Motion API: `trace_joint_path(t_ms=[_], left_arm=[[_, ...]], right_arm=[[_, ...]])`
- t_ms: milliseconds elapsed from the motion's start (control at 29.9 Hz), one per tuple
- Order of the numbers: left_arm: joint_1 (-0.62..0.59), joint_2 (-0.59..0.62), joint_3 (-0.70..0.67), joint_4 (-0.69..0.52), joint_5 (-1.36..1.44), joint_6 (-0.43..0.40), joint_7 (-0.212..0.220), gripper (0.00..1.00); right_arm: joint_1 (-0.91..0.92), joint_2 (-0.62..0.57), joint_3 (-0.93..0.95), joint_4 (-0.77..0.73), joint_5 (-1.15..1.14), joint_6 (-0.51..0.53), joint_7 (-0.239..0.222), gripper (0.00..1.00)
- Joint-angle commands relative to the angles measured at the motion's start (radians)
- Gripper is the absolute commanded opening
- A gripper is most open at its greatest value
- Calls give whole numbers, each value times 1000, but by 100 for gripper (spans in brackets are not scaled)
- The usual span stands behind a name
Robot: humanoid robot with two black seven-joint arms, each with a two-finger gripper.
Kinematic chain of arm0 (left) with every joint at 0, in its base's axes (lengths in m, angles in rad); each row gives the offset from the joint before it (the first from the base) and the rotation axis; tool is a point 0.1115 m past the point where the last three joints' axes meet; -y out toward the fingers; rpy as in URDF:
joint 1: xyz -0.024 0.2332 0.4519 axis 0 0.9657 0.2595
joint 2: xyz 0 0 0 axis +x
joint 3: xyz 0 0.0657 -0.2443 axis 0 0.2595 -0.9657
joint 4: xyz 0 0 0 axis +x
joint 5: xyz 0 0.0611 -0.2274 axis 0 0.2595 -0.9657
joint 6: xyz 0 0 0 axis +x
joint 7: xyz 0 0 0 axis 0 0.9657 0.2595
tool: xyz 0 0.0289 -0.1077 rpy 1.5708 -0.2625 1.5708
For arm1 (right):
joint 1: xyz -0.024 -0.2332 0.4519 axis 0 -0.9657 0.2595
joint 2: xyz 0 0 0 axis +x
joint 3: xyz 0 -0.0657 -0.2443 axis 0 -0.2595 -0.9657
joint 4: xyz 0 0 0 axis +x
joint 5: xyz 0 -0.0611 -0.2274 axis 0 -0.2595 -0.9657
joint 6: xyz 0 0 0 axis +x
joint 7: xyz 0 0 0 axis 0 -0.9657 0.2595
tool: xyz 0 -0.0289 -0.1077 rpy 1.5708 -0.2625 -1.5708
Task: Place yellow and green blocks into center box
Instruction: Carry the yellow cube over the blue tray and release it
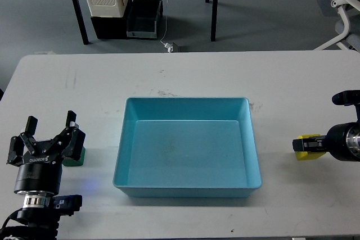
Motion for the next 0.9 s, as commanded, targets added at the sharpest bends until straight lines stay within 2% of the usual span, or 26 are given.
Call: trace_joint_path(t_ms=[0, 167, 267, 468, 602, 702, 769, 869], left_arm=[[0, 1, 0, 0, 0, 0, 0, 100], [0, 1, -8, -2, -2, 0, 0, 100], [0, 1, -11, 0, -2, 0, 0, 100], [2, 1, -12, -2, -2, 0, 0, 100], [3, 4, -12, -2, -2, 0, 0, 100], [5, 4, -12, -2, -2, 0, 0, 100], [3, 4, -11, -2, -2, 0, 0, 100], [3, 4, -12, 0, 0, 0, 0, 100]], right_arm=[[140, 17, -17, 2, 107, 6, 2, 0], [322, 181, -112, -37, 163, 2, 6, 0], [390, 338, -199, -87, 202, -13, 6, 0], [384, 582, -293, -196, 210, -69, 6, 0], [364, 678, -321, -267, 210, -89, 6, 2], [346, 736, -336, -310, 210, -89, 6, 9], [344, 759, -356, -319, 212, -96, 5, 21], [344, 767, -359, -319, 215, -116, 3, 33]])
